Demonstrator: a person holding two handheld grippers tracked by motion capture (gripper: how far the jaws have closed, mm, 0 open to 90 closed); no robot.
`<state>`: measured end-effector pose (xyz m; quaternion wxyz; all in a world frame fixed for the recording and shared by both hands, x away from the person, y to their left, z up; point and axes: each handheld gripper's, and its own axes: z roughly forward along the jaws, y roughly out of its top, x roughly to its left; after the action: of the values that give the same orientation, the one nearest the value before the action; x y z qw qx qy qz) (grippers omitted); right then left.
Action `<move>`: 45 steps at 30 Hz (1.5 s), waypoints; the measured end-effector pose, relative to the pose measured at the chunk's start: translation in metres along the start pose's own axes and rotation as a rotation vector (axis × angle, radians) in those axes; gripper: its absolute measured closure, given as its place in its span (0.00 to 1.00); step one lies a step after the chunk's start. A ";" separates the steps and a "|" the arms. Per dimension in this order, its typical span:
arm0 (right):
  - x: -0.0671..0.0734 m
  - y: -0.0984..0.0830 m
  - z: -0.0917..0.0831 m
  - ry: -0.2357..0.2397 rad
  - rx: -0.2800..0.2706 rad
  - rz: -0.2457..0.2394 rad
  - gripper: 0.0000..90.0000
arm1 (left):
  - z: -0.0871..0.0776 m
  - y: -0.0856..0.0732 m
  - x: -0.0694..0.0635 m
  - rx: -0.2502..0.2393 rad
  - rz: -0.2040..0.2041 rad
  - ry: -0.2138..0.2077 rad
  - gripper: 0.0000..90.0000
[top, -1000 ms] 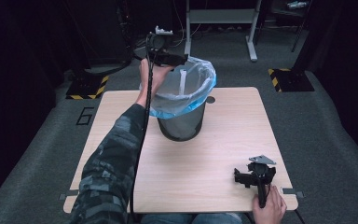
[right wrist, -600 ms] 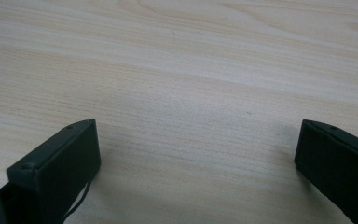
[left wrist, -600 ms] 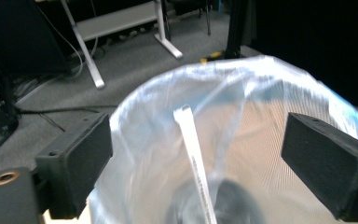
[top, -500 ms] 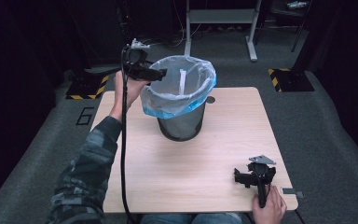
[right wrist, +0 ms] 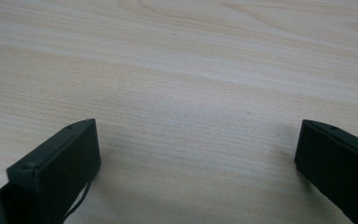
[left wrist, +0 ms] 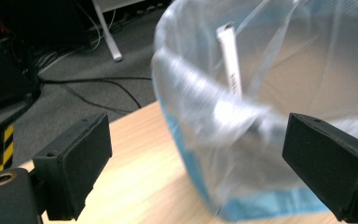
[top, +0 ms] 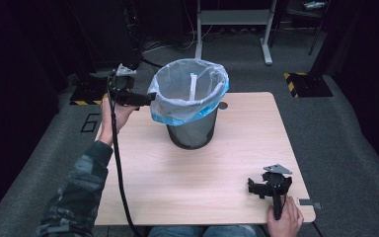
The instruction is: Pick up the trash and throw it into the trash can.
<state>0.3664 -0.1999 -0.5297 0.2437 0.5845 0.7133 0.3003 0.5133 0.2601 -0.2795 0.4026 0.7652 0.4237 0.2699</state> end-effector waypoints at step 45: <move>0.000 0.000 0.000 0.001 0.000 0.001 0.00 | 0.057 -0.260 0.029 0.238 -0.158 0.052 0.03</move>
<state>0.3664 -0.1998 -0.5297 0.2433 0.5848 0.7131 0.3005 0.4583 0.3453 -0.5270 0.3178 0.7647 0.5219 0.2047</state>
